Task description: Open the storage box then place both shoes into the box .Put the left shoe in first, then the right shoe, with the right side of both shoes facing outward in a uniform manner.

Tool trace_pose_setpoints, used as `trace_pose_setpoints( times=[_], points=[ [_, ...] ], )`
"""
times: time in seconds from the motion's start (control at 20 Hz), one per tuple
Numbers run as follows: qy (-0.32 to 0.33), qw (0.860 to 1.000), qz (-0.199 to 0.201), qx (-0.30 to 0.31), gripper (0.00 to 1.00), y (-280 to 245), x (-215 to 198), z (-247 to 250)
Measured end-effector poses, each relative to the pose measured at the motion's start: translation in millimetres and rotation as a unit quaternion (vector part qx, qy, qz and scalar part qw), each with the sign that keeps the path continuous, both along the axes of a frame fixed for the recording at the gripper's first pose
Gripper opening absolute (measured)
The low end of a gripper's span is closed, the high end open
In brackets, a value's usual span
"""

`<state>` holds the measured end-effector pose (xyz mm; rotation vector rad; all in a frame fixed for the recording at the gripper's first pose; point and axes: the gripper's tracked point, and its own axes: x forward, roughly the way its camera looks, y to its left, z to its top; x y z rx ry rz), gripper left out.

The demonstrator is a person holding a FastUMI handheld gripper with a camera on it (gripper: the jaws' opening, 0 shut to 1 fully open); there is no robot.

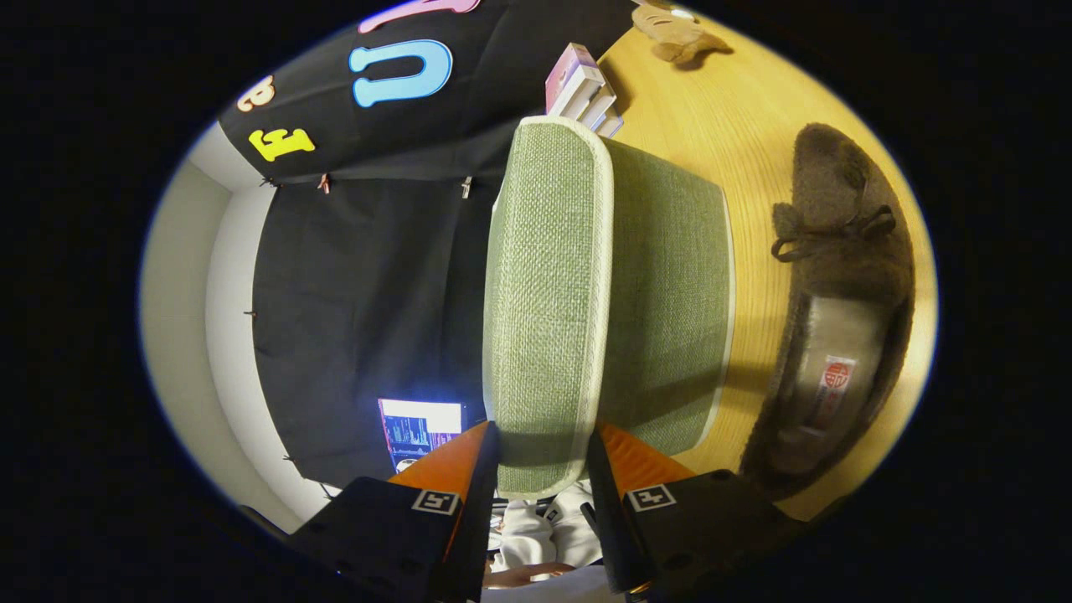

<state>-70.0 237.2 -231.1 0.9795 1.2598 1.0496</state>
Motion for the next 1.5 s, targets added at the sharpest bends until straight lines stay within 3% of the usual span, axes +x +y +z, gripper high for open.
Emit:
trace_pose_setpoints(
  times=[0.15,0.2,0.3,0.35,0.55,0.6,0.7,1.15,1.5],
  points=[
    [-0.006,1.000,-0.002,-0.004,0.57,-14.6,-5.0,12.3],
    [-0.015,1.000,-0.014,-0.009,0.52,-18.0,-0.2,13.8],
    [-0.019,0.998,-0.054,-0.018,0.19,-17.0,22.1,14.2],
    [-0.008,0.999,-0.045,-0.015,0.15,-12.2,17.7,13.7],
    [-0.002,0.999,-0.036,0.025,0.15,5.6,8.9,26.2],
    [0.003,0.998,-0.034,0.045,0.09,10.3,9.4,38.3],
    [0.009,0.998,-0.037,0.054,0.07,21.6,12.7,45.7],
    [-0.045,0.998,0.004,0.040,0.05,75.5,20.0,129.5],
    [-0.106,0.994,0.031,0.007,0.05,183.9,13.0,195.5]
  ],
)
